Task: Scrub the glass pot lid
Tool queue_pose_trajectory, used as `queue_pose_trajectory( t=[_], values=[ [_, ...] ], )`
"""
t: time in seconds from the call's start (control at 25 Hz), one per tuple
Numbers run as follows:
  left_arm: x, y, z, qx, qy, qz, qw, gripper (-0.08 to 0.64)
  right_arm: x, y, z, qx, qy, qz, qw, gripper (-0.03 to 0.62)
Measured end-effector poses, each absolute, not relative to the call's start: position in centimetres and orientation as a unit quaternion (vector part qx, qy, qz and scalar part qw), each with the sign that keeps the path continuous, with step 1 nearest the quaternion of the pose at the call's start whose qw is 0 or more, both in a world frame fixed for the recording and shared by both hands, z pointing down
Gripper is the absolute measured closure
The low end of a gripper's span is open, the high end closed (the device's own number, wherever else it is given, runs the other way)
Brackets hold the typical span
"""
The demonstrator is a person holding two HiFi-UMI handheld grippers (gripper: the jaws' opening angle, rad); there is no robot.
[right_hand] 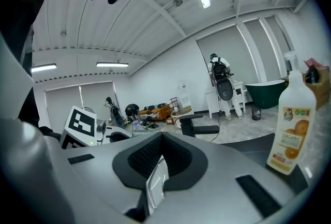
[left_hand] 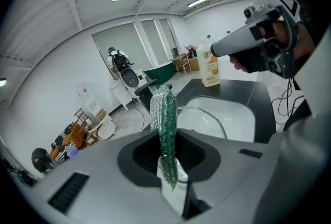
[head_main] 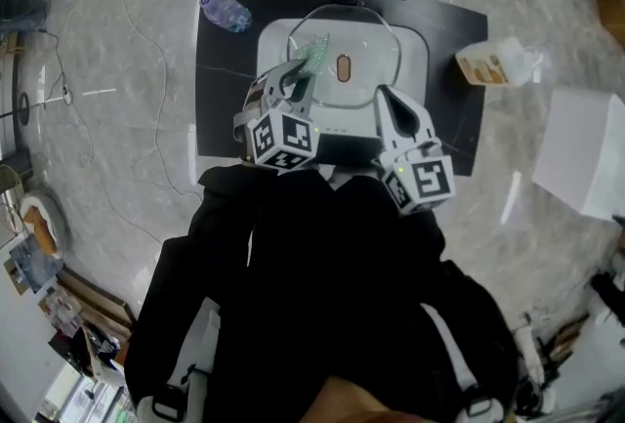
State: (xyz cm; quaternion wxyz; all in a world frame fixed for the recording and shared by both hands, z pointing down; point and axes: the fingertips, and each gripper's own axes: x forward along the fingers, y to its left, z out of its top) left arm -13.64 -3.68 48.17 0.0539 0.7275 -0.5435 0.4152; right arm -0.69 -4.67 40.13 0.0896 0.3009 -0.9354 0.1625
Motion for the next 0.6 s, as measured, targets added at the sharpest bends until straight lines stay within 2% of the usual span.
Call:
queue_pose_trajectory(
  t=[0.6],
  values=[
    [-15.8, -9.1, 54.0, 0.690, -0.460, 0.558, -0.034, 0.505, -0.8, -5.7, 43.0, 0.303, -0.931, 0.174, 0.109, 0.592]
  ],
)
